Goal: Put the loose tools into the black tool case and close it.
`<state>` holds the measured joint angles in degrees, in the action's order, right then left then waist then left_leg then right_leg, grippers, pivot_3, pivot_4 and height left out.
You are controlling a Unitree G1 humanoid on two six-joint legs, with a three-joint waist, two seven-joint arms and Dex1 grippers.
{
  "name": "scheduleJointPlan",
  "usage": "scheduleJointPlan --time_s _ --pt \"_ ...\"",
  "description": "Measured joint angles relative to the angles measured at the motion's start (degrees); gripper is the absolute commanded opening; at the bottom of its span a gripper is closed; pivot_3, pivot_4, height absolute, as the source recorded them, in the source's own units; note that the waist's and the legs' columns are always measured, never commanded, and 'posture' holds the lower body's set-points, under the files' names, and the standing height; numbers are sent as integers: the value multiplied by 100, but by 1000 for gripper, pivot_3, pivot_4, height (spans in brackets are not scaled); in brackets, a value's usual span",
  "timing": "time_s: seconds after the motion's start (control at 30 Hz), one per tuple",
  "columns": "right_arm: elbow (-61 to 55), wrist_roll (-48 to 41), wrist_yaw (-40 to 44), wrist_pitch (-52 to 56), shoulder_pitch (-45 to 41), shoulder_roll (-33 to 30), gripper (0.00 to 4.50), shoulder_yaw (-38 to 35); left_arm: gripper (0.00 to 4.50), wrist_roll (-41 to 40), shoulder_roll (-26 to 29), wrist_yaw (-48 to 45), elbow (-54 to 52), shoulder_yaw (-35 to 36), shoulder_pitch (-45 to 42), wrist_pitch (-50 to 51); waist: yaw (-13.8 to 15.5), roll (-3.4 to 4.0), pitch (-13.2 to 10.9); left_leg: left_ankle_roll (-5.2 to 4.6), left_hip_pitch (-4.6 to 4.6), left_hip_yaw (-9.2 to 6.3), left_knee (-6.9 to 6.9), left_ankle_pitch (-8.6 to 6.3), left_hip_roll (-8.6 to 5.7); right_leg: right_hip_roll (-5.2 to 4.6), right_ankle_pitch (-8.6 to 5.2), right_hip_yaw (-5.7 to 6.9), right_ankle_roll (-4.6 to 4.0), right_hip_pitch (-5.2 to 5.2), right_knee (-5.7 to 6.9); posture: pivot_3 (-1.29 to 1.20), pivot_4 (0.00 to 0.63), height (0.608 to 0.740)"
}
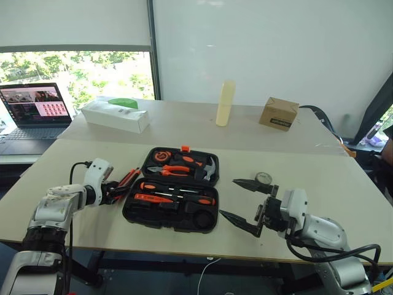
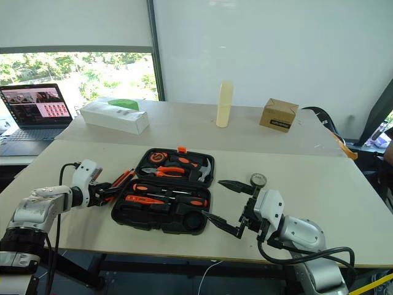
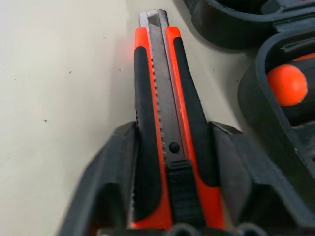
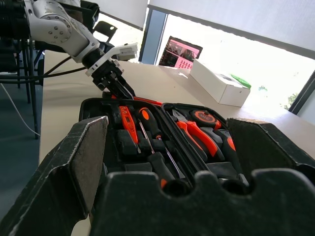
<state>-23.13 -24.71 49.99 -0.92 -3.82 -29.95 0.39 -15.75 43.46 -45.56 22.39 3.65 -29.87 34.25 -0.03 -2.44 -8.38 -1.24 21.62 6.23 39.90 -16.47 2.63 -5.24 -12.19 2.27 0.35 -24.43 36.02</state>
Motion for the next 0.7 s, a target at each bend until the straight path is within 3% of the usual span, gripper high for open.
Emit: scheduleJointPlan --time_s 0.17,0.33,0.47,0.7 --pt "-25 -14 16 24 94 -127 4500 -7 1719 -284 170 -683 676 574 -61 -914 -14 -14 -8 4 18 1 1 2 6 5 0 3 -1 -19 2 0 150 740" --pt "-124 -91 94 96 276 -334 4500 -137 1719 -910 674 -2889 -174 717 -72 -1828 56 -15 -10 34 62 14 19 20 0 -4 0 3 0 -53 3 0 150 740" --pt "-149 -122 359 106 593 -640 4500 -238 1719 -641 946 -4334 -1005 -289 26 -2443 95 -5 -13 -9 58 17 26 -5 -7 -5 -3 -1 8 -44 0 0 150 740" --pt "-160 -267 448 243 812 -758 4500 -396 1719 539 364 -4192 -1143 -1517 -108 -3277 53 -6 -13 -9 58 10 37 -4 1 9 -2 -8 6 -45 7 0 150 740"
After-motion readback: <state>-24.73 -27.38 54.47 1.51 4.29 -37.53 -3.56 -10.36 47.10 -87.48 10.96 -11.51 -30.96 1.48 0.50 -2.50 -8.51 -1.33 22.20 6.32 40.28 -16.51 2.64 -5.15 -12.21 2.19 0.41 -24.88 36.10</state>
